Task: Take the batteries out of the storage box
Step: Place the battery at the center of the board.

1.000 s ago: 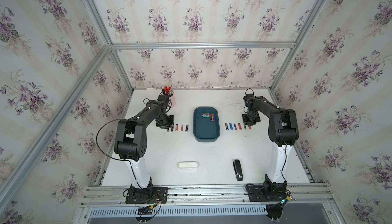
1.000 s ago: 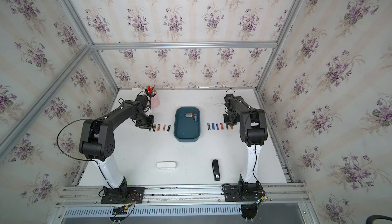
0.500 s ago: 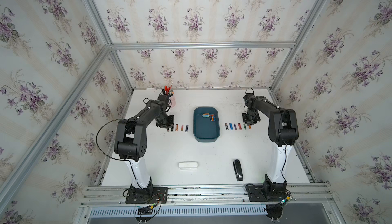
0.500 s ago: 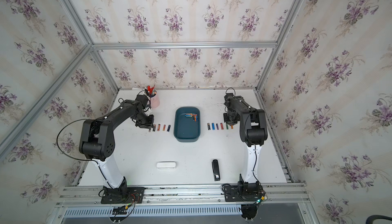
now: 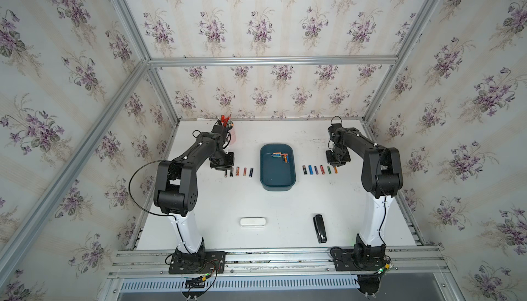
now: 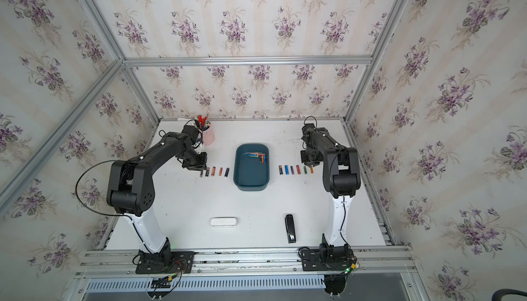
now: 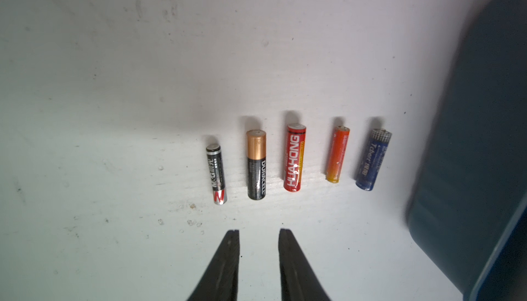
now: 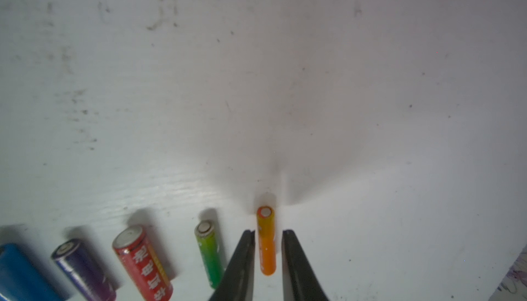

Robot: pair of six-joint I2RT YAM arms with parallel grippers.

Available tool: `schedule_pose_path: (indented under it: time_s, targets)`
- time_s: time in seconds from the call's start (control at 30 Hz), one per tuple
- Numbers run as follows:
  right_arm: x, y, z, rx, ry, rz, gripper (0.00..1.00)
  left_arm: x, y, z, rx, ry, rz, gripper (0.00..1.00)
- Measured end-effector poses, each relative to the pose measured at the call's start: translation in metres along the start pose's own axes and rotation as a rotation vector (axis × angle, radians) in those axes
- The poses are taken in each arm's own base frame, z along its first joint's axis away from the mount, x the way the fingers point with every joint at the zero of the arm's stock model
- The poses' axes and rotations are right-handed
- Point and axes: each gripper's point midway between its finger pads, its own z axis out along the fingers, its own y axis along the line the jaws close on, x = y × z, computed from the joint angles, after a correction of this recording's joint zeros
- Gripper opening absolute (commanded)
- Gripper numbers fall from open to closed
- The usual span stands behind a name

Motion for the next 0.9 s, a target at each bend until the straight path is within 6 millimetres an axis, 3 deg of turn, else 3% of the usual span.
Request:
schedule_pose_path:
  time_s: [0.6, 0.9]
  targets:
    - [-0.004, 0.003, -0.016, -0.032, -0.033, 0.008, 0.26, -0.006, -0.017, -0.011, 0.010, -0.021, 0.031, 0.42]
    - [-0.010, 0.008, -0.036, -0.081, -0.076, 0.020, 0.26, -0.015, -0.058, -0.017, 0.056, -0.054, 0.084, 0.48]
